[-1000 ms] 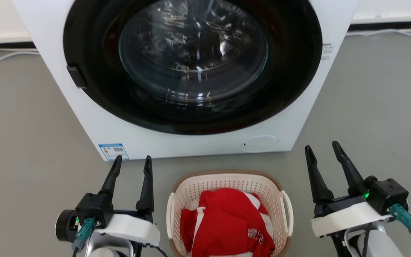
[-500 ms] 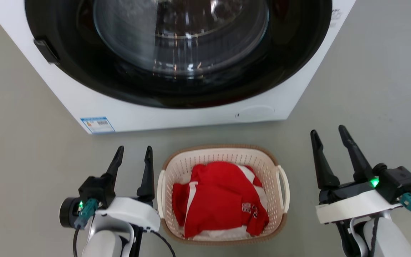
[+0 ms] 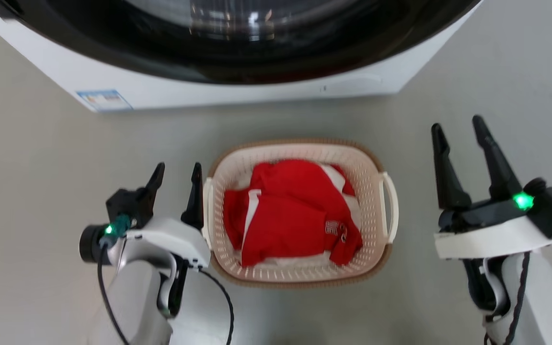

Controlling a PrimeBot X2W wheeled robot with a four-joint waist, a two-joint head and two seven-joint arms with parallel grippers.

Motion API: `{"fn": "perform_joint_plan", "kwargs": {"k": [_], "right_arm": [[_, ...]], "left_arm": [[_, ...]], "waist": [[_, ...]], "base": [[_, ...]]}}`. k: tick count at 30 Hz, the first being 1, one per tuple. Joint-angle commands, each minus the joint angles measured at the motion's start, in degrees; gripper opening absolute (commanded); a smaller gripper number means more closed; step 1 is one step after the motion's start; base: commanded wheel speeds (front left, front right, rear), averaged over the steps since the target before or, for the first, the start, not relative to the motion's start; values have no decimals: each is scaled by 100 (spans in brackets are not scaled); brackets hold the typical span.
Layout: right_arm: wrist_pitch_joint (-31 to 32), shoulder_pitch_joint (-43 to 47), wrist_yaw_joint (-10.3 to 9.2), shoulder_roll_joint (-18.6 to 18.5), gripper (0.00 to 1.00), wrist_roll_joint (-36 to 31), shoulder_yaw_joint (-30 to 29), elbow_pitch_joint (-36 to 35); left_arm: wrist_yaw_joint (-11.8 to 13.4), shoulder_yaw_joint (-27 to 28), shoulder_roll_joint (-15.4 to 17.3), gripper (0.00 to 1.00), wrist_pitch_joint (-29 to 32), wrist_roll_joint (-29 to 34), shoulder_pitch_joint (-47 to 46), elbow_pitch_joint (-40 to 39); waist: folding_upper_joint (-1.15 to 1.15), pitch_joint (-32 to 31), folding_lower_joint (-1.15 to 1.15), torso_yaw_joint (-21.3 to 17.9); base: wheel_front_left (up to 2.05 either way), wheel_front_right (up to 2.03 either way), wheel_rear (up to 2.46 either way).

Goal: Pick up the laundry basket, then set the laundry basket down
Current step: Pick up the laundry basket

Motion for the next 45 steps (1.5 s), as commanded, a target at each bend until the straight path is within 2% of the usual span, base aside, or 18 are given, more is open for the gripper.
{"fn": "perform_joint_plan", "kwargs": {"k": [1,11,22,30,35,37,38,43,45], "right_arm": [[-78,-86,41,-55,100,29,115,-172],[-78,-338,41,-97,100,86,161,-348],[-78,-531,41,-109,100,144,260,-436],[-78,-605,41,-51,100,182,305,-387],[-78,-617,41,-10,100,192,307,-378],[-78,-623,41,3,100,197,318,-367],[-78,-627,41,8,100,198,325,-362],[-78,-640,41,34,100,193,350,-332],[-78,-642,41,38,100,195,358,-319]], "left_arm": [[-30,156,66,100,-34,5,-217,70],[-59,6,66,100,-34,-160,-1002,1477],[-204,-38,66,100,-34,-249,-1613,2470],[-308,-102,66,100,-34,-384,-2024,3554],[-303,-127,66,100,-34,-459,-2205,3852],[-297,-136,66,88,-34,-470,-2256,3928],[-288,-133,66,77,-34,-479,-2282,3967],[-234,-128,66,1,-34,-500,-2389,4116],[-232,-128,66,0,-34,-506,-2405,4146]], "waist": [[0,405,0,-12],[0,1125,0,-84],[0,1698,0,-200],[0,1879,0,-345],[0,1947,0,-406],[0,1973,0,-427],[0,1981,0,-435],[0,2010,0,-456],[0,1998,0,-456]], "base": [[0,0,0],[0,0,0],[0,0,0],[0,0,0],[0,0,0],[0,0,0],[0,0,0],[0,0,0],[0,0,0]]}}
